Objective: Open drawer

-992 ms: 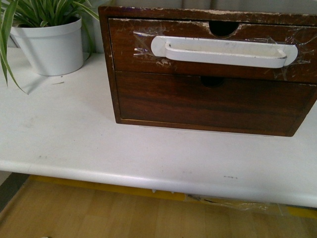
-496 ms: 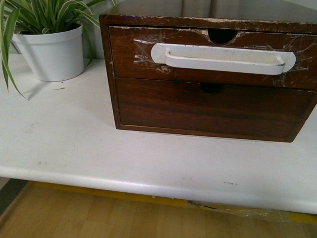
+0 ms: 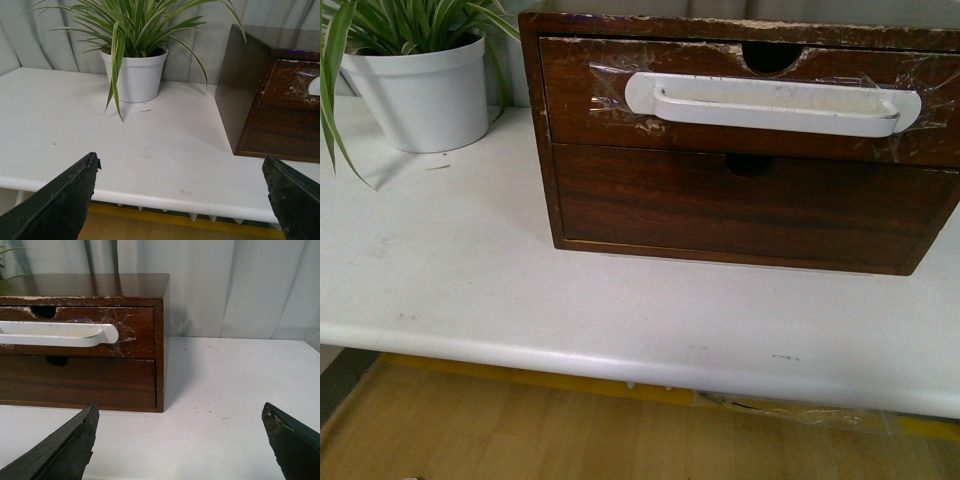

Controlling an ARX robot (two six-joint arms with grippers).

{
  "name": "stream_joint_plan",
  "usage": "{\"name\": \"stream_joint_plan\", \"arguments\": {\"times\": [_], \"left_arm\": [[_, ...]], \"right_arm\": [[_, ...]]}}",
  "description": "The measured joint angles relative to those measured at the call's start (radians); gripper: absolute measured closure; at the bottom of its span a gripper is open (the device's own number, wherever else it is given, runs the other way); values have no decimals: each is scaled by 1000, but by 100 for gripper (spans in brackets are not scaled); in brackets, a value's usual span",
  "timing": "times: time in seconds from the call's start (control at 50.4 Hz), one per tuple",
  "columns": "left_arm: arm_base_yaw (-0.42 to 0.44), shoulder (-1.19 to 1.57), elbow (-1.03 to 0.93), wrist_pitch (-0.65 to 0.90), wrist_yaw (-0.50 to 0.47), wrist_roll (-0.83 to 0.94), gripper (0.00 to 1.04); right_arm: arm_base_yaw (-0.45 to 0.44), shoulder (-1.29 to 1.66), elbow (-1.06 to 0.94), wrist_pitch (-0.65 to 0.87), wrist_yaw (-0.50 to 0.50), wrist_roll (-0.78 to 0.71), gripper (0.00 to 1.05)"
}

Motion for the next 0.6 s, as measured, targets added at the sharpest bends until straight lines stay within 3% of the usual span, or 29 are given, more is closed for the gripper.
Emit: {"name": "stream_joint_plan", "arguments": {"times": [0.595], "left_arm": [[0, 0, 0, 0, 0, 0, 6]], "right_arm": [[0, 0, 0, 0, 0, 0, 9]]}}
